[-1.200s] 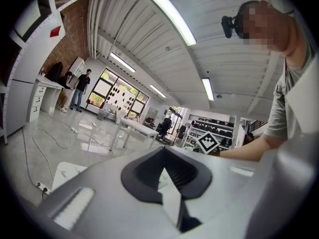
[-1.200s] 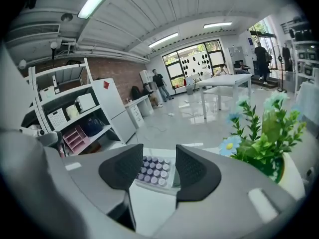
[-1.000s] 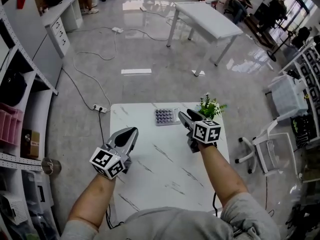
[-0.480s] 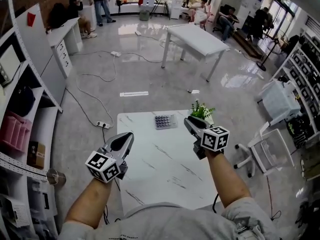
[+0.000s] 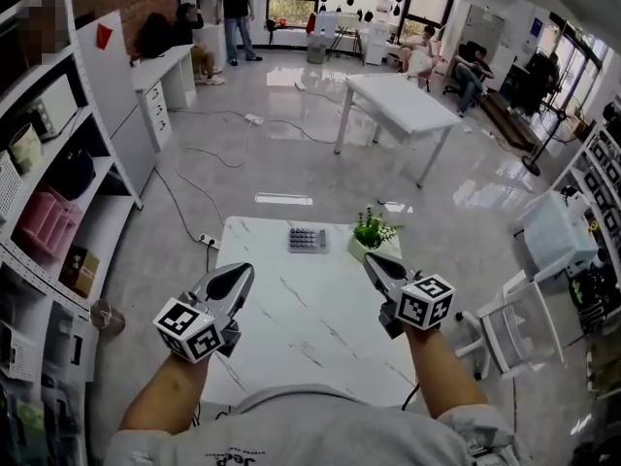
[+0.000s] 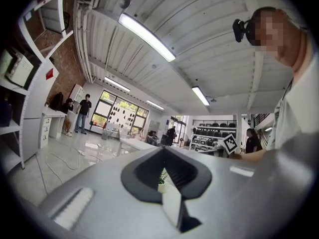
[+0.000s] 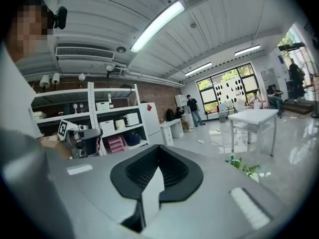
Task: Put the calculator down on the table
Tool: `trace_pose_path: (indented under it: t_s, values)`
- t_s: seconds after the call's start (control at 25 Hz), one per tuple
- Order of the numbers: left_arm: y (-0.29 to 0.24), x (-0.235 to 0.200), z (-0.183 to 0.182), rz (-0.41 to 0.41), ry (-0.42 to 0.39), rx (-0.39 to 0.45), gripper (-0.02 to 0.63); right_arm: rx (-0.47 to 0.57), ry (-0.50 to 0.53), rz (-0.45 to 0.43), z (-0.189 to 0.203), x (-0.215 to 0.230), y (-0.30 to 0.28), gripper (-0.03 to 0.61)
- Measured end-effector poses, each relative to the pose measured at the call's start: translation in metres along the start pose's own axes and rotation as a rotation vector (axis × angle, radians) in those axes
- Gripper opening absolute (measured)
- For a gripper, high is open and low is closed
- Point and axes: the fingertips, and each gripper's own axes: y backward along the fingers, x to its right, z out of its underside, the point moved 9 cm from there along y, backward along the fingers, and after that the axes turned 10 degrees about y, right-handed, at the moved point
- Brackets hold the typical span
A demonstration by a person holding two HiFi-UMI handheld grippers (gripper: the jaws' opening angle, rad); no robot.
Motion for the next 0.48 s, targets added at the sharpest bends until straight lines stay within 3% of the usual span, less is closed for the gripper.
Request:
trace_pose_path:
  t_s: [0.2, 0.48]
  values:
    - [0.02, 0.04, 0.014, -0.052, -0.012, 0.012, 0.061, 0.037, 0.074, -0.089, -0.007, -0.019, 0.038, 0.003]
    - [0.059, 0.05, 0.001, -0.005, -0.06, 0.019, 0.061, 0.09, 0.119, -0.107, -0.02, -0.069, 0.047, 0.003]
